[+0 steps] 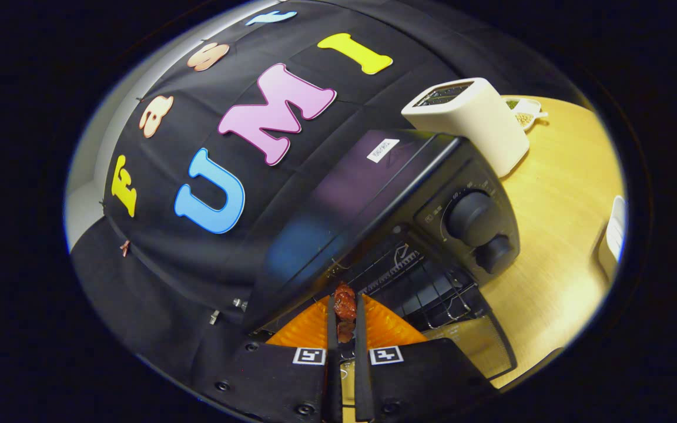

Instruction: Open the toaster oven, put the food inside, and close the toaster oven door.

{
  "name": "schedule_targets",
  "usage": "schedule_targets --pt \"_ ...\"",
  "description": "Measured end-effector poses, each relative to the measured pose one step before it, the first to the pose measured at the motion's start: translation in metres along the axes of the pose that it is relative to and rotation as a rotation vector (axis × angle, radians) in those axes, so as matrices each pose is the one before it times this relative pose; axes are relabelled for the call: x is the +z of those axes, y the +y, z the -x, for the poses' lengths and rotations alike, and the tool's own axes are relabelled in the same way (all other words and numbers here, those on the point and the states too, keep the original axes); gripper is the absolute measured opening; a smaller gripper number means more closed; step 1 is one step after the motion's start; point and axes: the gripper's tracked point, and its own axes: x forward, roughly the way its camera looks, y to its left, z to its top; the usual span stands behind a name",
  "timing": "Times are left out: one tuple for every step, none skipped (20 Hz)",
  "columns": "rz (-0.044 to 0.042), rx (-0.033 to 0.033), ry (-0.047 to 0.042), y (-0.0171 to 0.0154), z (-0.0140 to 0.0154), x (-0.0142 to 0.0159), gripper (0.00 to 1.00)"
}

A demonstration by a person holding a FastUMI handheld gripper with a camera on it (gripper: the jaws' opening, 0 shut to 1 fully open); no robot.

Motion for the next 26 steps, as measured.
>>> schedule_targets --pt "-0.00373 0.00499 -0.00019 -0.00110 -0.00694 -0.00261 0.13" --pt "0.00377 0.00167 0.00288 -0.00196 -0.00579 -0.00391 0.13" --pt "0.00790 -0.00854 0.00649 -0.00440 -0.00554 -0.00359 0.13" --pt "0.00923 -0.00950 0.01081 -0.00604 -0.00347 -0.00316 0.12" --pt "-0.00580 0.00497 0.00117 -0.00087 -0.00493 0.00058 0.13" --pt "0.00561 -0.00805 0.00228 -0.00281 -0.00280 -0.00085 0.12" --pt "0.01733 -0.01545 0.00403 -0.00241 -0.00214 0.00124 0.12" --pt "0.03852 -0.03852 0.00821 -0.00614 -0.00122 -0.00104 0.13" --pt "0.04735 -0.03584 0.00880 -0.00546 0.00002 0.00004 0.18" --pt "0.04031 -0.02657 0.00539 -0.00278 -0.00058 -0.00025 0.23" --pt "0.04103 -0.03912 0.00843 -0.00632 0.00058 -0.00131 0.29" --pt "0.04252 -0.04751 -0.00237 -0.00962 0.00189 0.00174 0.31" --pt "0.02303 -0.00778 -0.01740 -0.00135 0.00519 0.00475 0.39" --pt "0.01905 -0.01339 -0.00731 -0.00055 0.00069 0.00010 0.47" --pt "0.01719 -0.00421 -0.01164 -0.00050 0.00600 0.00502 0.66" --pt "0.01966 -0.02885 -0.00657 -0.00622 0.00377 0.00171 0.86" --pt "0.00785 -0.00691 -0.00219 -0.00285 0.00288 0.00199 0.92" --pt "0.00642 -0.01202 -0.00249 -0.00203 0.00530 0.00037 0.94" --pt "0.01093 -0.00798 -0.01139 -0.00283 0.00565 0.00416 0.98" --pt "0.01020 -0.00899 -0.01043 -0.00276 0.00782 0.00338 0.98" --pt "0.01094 -0.00840 -0.00771 -0.00293 0.00437 0.00202 0.98" --pt "0.01121 -0.00912 -0.00503 -0.00275 0.00570 0.00249 0.98" --pt "0.01258 -0.00964 -0.00460 -0.00374 0.00487 0.00250 0.98" --pt "0.01100 -0.00778 -0.00466 -0.00234 0.00492 0.00208 0.98" --pt "0.01286 -0.00513 -0.00698 -0.00179 0.00561 0.00376 0.98" --pt "0.01178 -0.00079 -0.00730 0.00019 0.00662 0.00414 0.98"
